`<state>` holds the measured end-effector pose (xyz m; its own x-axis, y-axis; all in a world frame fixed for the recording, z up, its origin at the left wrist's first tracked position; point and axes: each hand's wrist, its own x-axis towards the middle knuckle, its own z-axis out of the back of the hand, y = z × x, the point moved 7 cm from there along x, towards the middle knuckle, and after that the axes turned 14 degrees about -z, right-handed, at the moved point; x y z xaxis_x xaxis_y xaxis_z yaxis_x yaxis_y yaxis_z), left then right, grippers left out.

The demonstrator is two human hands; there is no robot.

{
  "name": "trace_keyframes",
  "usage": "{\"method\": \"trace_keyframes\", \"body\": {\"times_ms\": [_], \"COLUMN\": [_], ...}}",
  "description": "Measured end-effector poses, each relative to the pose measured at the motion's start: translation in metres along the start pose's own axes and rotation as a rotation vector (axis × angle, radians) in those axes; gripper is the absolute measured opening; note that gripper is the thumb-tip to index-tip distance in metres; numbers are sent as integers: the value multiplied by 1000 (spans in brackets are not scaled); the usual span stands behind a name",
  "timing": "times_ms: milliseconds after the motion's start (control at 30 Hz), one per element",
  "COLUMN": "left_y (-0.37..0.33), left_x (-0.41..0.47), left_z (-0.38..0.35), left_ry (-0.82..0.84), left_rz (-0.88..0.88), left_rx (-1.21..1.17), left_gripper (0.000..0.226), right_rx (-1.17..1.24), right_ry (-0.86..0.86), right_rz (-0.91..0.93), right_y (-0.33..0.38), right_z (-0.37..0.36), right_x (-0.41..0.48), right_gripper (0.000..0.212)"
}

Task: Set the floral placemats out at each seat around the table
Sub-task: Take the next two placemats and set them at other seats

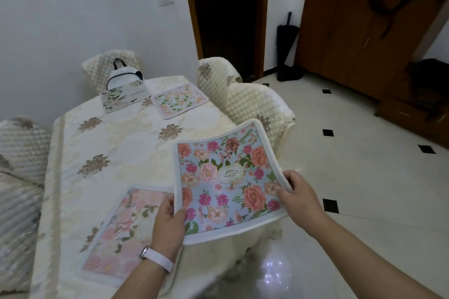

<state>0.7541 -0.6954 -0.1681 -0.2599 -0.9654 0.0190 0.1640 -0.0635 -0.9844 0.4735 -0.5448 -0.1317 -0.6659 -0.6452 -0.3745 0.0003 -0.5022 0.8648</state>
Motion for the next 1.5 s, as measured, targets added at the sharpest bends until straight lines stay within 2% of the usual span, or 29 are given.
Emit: {"method": "trace_keyframes", "body": {"times_ms": [133, 300, 533, 700, 933, 1267, 1500], "left_y": [-15, -26, -38, -21, 24, 45, 50], "left_x": [-12, -28, -19, 6, 56, 172, 211], "left_z": [-82, -177, -249, -265, -279, -277, -249], "left_ry": [14, 57, 52, 26, -50, -188, -305], "left_rz": [-3, 65, 28, 13, 120, 161, 174], "left_rx": [-24, -114, -86, -34, -24, -96, -180], "left_gripper": [27, 24, 16, 22, 18, 16, 8], "right_rx": [10, 15, -7, -12, -95, -197, -270], "right_ry": [-10, -42, -103, -107, -47, 13, 95], "right_rz": [-19, -65, -85, -107, -140, -113, -62], "right_y": [-22, -48, -66, -67, -57, 16, 59], "right_z": [81, 168, 231, 229, 205, 150, 100], "right_x": [27, 50, 81, 112, 182, 292, 341], "right_gripper": [13, 19, 19, 19, 18, 16, 17]}}
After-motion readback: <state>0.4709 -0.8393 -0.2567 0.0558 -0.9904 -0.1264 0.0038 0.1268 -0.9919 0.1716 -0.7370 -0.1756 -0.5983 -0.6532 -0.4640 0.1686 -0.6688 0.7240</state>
